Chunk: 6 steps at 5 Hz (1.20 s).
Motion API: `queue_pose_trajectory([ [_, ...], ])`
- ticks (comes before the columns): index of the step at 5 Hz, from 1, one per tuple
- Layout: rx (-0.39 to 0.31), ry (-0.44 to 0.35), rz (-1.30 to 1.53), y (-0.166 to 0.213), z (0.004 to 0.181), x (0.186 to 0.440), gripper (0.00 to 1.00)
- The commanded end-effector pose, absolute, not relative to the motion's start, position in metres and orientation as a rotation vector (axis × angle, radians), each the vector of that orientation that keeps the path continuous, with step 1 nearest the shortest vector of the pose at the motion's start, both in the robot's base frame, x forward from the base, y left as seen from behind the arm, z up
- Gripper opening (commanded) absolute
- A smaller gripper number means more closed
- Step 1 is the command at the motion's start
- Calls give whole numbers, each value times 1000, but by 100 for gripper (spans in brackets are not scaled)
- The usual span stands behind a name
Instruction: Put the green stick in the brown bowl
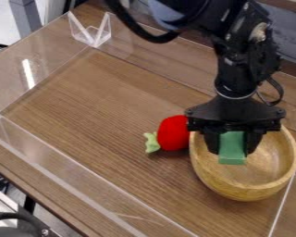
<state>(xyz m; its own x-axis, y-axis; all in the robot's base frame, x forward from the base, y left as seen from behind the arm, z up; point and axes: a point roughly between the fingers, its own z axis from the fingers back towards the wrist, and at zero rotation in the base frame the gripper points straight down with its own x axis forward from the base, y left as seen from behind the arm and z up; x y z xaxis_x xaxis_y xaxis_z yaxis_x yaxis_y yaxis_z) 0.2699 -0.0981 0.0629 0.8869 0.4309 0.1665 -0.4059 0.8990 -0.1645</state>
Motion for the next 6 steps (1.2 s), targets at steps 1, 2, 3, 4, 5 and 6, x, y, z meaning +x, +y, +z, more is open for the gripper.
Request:
queue_pose_trajectory([
  [1, -126, -224, 473, -106, 71, 275, 100],
  [2, -119, -224, 511, -112, 78, 276, 100],
  [3, -114, -226, 525, -109, 87, 273, 100],
  [4, -109, -226, 537, -106, 95, 269, 100],
  [5, -108, -229, 556, -111, 101, 264, 100],
  [6, -104, -229, 574, -115, 105, 259, 100],
])
